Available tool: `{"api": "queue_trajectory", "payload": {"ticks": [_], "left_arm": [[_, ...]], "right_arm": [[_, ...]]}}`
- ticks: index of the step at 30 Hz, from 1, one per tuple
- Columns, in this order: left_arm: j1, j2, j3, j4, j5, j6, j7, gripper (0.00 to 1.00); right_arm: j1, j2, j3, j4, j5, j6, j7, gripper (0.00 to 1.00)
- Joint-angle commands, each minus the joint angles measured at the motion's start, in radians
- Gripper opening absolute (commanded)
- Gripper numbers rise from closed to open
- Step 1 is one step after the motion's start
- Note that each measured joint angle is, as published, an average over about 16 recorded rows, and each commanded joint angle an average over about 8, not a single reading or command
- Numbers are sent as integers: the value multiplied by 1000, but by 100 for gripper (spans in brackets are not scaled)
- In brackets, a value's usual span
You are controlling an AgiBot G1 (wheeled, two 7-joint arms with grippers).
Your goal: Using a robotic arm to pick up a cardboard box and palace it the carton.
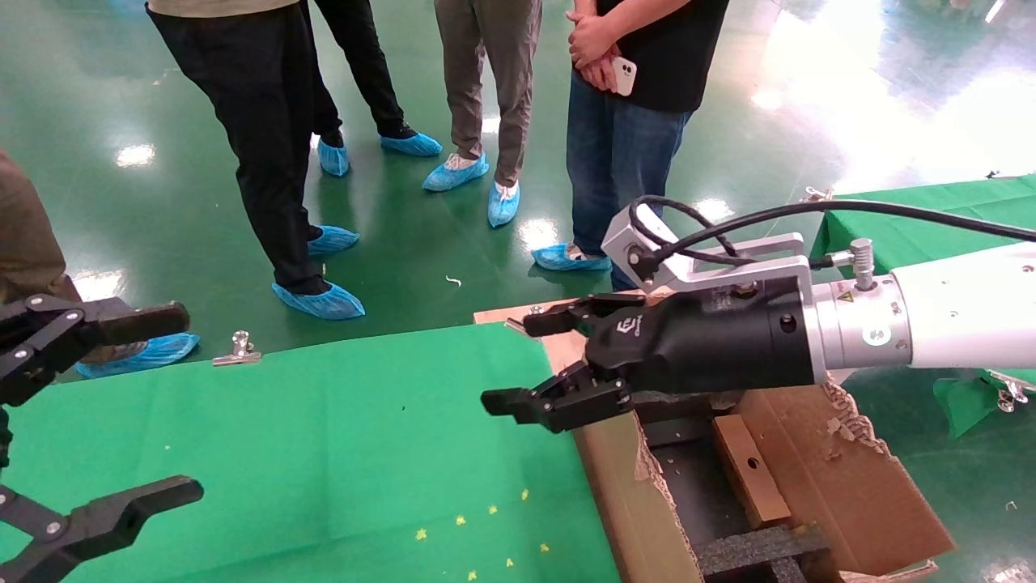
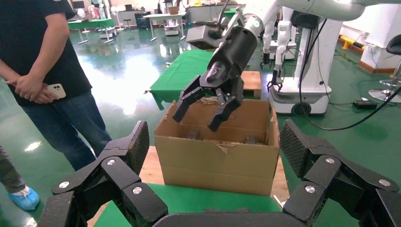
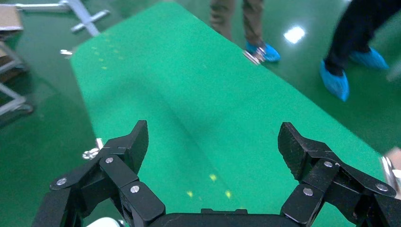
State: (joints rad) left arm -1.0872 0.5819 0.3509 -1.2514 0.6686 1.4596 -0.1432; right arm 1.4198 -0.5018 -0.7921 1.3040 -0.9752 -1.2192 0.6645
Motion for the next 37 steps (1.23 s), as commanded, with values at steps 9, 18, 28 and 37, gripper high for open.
{"api": "queue_trajectory", "payload": {"ticks": [9, 18, 28, 37], "left_arm": [[0, 0, 0, 0, 0, 0, 0, 100], [0, 0, 0, 0, 0, 0, 0, 100], [0, 0, 0, 0, 0, 0, 0, 100], [0, 0, 0, 0, -1, 0, 0, 100]], "right_arm": [[-131, -42, 194, -8, 93, -105, -181, 100], [-249, -79, 369, -14, 176, -199, -344, 100], [-356, -113, 529, -20, 252, -285, -486, 100], [-363, -116, 538, -21, 260, -290, -489, 100]]}}
